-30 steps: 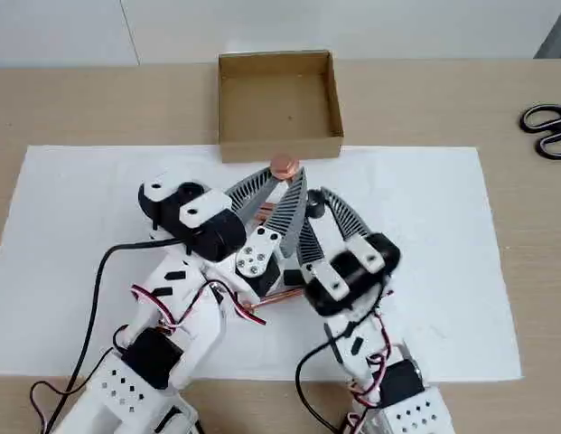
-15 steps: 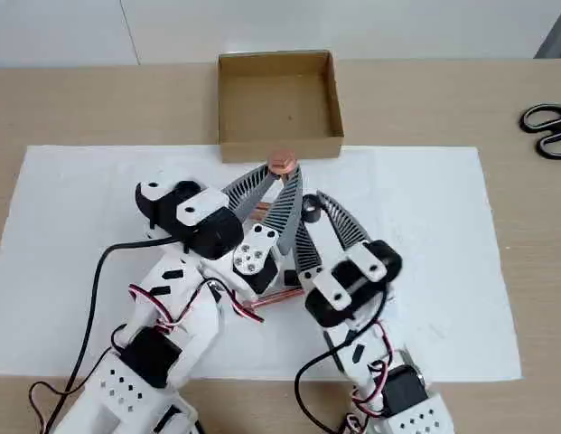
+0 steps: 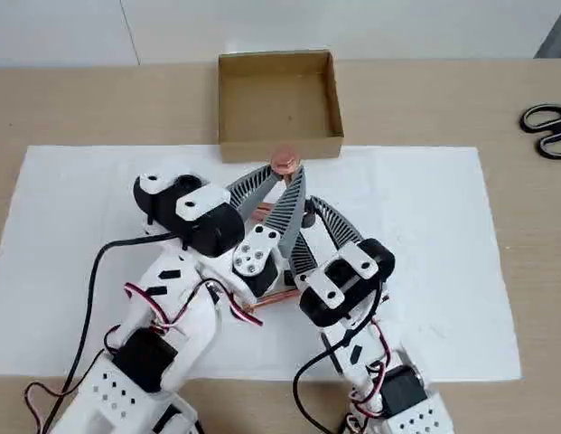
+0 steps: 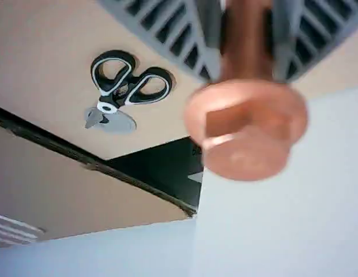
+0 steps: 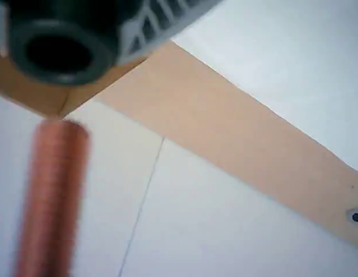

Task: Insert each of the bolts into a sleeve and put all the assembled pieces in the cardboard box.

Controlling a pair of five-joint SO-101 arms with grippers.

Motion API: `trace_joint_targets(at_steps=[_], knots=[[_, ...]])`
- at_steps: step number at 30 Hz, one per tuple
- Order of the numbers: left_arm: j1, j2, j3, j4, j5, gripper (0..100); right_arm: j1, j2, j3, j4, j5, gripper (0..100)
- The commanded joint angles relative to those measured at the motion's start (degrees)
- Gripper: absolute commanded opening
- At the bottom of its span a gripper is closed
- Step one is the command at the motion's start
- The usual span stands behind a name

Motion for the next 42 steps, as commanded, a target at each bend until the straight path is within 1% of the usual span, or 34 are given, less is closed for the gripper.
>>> trace_joint_targets(at_steps=[1,4,11,17,19,24,34,38,42], knots=[[0.1,0.0,-3.2,0.6,0.4,1,-0.2,-1.2,0.4,-0.3,-0.3,0.5],[0.3,0.0,-2.7,0.4,0.4,1,-0.2,-1.2,0.4,-0.3,-0.3,0.5],[3.3,0.0,0.7,0.3,0.4,1,-0.2,-1.3,0.4,-0.3,-0.3,0.5],[3.2,0.0,0.9,0.3,-0.1,1,-0.2,-1.3,0.4,-0.3,-0.3,0.5],[3.2,-0.1,0.8,-0.4,-2.0,1,-0.2,-1.3,0.4,-0.3,-0.3,0.5],[3.3,0.0,0.6,-6.4,-5.3,1,-0.2,-1.3,0.4,-0.3,-0.3,0.5],[3.2,0.0,2.1,-6.5,-6.5,1,-0.2,-1.3,0.4,-0.3,-0.2,0.5],[3.2,0.0,2.3,-6.6,-10.3,1,-0.2,-1.3,0.4,-0.3,-0.2,0.5],[3.2,0.0,3.2,-6.6,-11.1,1,-0.2,-1.3,0.4,-0.3,-0.2,0.5]])
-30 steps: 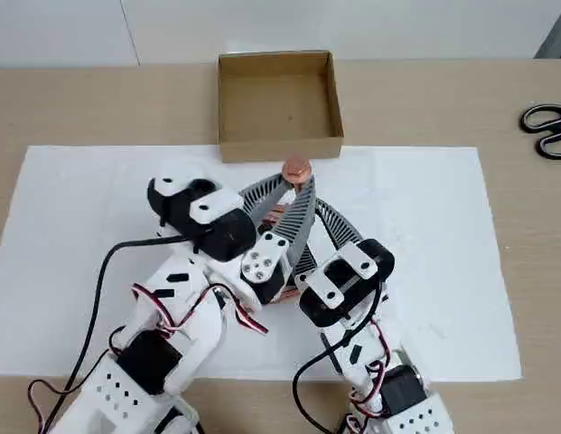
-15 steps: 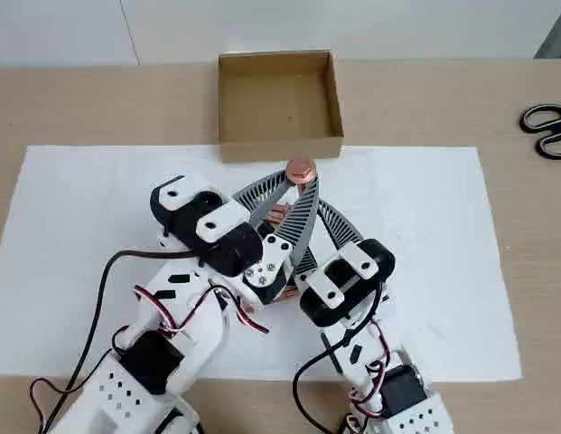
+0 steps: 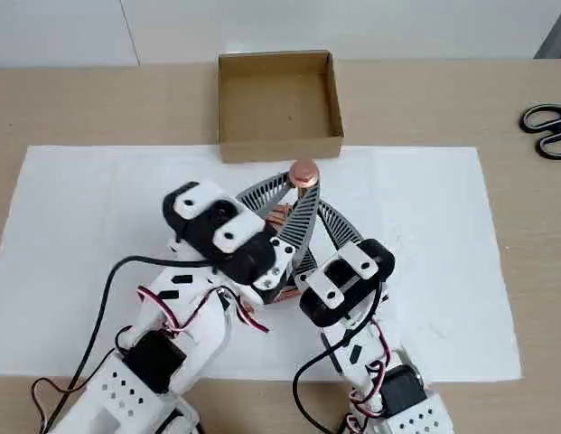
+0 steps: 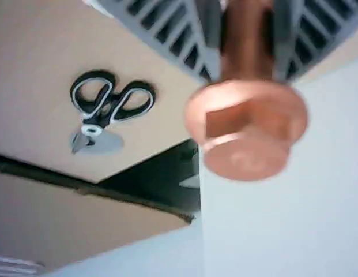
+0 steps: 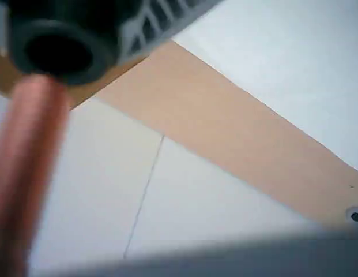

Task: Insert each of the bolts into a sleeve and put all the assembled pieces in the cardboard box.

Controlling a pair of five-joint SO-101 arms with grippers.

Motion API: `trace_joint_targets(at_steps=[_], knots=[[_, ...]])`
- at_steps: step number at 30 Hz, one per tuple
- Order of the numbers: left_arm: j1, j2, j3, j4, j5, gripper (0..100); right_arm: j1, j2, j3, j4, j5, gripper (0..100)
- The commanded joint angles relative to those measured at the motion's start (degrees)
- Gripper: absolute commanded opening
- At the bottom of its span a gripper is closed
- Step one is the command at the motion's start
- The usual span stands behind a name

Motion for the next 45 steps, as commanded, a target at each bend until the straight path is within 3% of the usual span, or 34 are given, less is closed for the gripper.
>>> trace_joint_targets(at_steps=[1,13,16,25,34,40,45], knots=[[0.1,0.0,0.6,-1.6,-0.7,1,-0.1,-1.3,0.4,-0.3,-0.2,0.5],[-0.1,-0.4,5.6,-1.4,-0.8,1,-0.1,-1.3,0.4,-0.3,-0.2,0.5],[-2.9,-0.2,5.8,-1.3,-0.8,1,-0.1,-1.3,0.4,-0.3,-0.2,0.5],[-6.8,-0.4,4.1,6.8,-0.8,28,-0.1,-1.3,0.4,-0.3,-0.2,0.5],[-7.6,-0.5,0.3,6.6,-0.9,28,0.0,-1.3,0.4,-0.3,-0.2,0.5],[-17.1,-1.3,-8.6,6.8,-0.9,28,0.0,-1.4,0.4,0.0,-0.6,0.5],[-22.4,-8.4,-6.8,10.4,-0.6,23,0.3,-0.8,0.4,0.2,-2.2,0.5]])
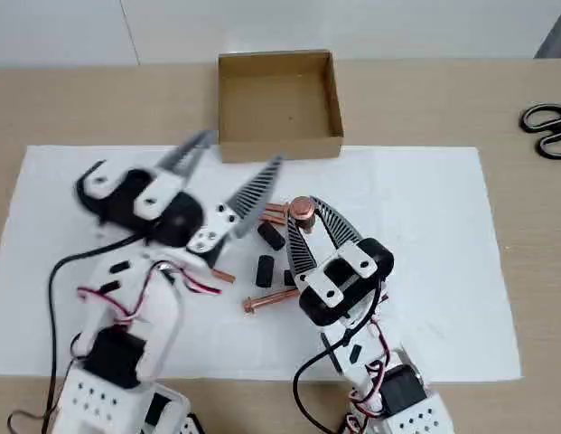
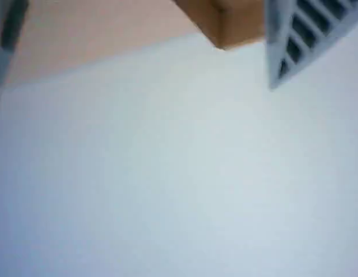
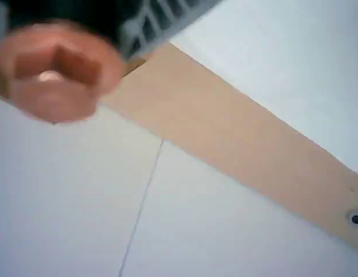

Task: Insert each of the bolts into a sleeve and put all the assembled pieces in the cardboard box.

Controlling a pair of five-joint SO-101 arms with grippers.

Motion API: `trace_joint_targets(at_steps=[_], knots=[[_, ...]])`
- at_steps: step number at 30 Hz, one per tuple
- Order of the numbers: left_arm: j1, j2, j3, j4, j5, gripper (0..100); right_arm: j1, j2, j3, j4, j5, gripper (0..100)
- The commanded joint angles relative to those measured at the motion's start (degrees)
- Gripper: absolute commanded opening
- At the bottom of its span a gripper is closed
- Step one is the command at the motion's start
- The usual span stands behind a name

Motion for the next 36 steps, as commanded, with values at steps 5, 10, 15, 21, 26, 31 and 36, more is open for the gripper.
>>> trace_joint_targets(at_steps=[5,10,15,21,26,31,36], knots=[[-4.0,-13.4,5.2,8.1,0.0,6,5.4,-0.6,-1.0,7.4,-5.0,0.5],[-4.0,-21.2,13.8,8.5,0.0,1,9.5,-0.5,-8.6,21.3,-4.7,0.5],[-4.0,-22.6,18.9,8.5,0.2,1,9.9,2.9,-15.1,25.4,3.2,0.5],[-4.0,-22.8,20.2,8.5,0.3,1,12.4,24.3,-24.9,26.7,3.4,0.5],[-4.0,-22.8,20.2,8.5,0.3,1,18.0,50.4,-40.0,20.1,3.3,0.5],[-4.0,-22.9,20.1,8.5,0.3,1,18.3,72.4,-60.3,17.9,3.3,0.5],[-4.0,-22.9,20.0,8.5,0.3,1,15.9,89.1,-77.1,16.8,3.2,0.5]])
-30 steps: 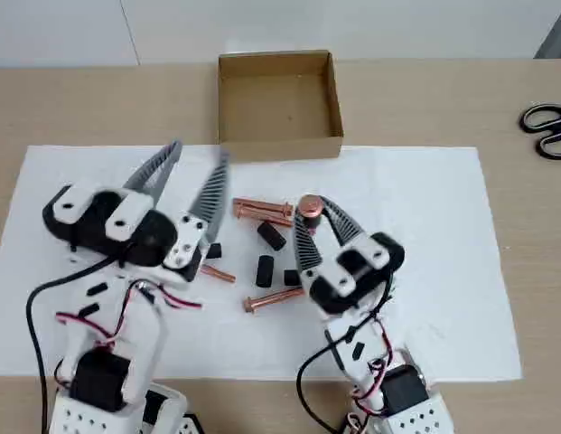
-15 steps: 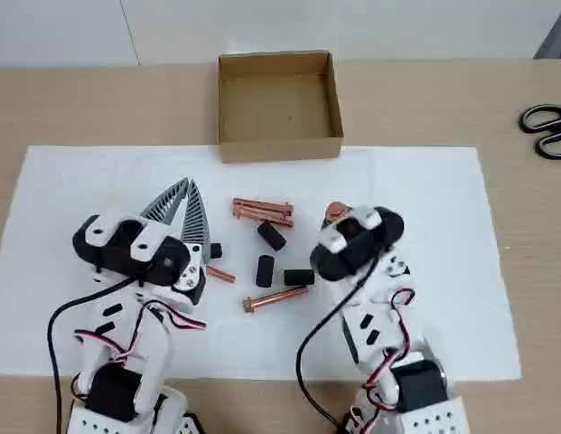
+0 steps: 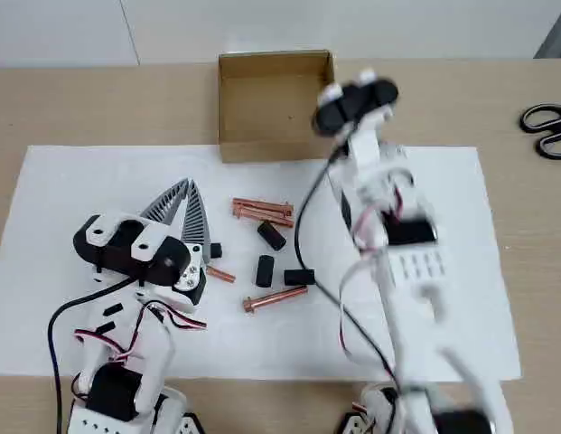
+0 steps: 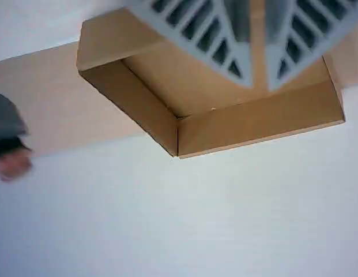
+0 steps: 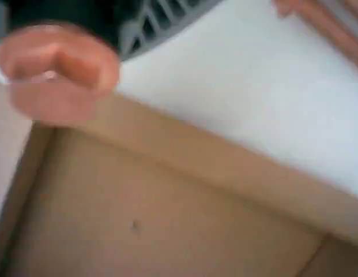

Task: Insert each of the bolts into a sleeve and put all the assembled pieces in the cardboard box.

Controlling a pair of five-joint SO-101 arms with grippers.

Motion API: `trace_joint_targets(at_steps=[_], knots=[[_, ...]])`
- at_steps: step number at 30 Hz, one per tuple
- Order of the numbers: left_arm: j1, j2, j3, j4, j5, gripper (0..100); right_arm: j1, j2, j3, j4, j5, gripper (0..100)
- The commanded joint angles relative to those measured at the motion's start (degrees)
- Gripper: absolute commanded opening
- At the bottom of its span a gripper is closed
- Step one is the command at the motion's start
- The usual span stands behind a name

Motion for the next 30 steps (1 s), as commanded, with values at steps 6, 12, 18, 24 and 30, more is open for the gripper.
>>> trace_joint_targets(at_steps=[6,12,18,24,30], knots=[[-0.3,-0.8,-0.4,0.1,0.3,1,-3.8,25.9,-25.3,-12.2,0.4,0.5],[-0.3,-0.8,-0.4,0.1,0.3,1,-4.0,41.9,-38.5,-18.1,0.4,0.5],[-0.3,-0.8,-0.4,0.1,0.3,1,-2.8,57.5,-49.8,-27.3,0.4,0.5],[-0.3,-0.8,-0.4,0.1,0.3,1,-1.7,67.6,-57.3,-24.9,0.7,0.5],[-0.3,-0.8,-0.4,0.1,0.3,1,-0.9,69.5,-60.9,-19.1,5.8,0.8]])
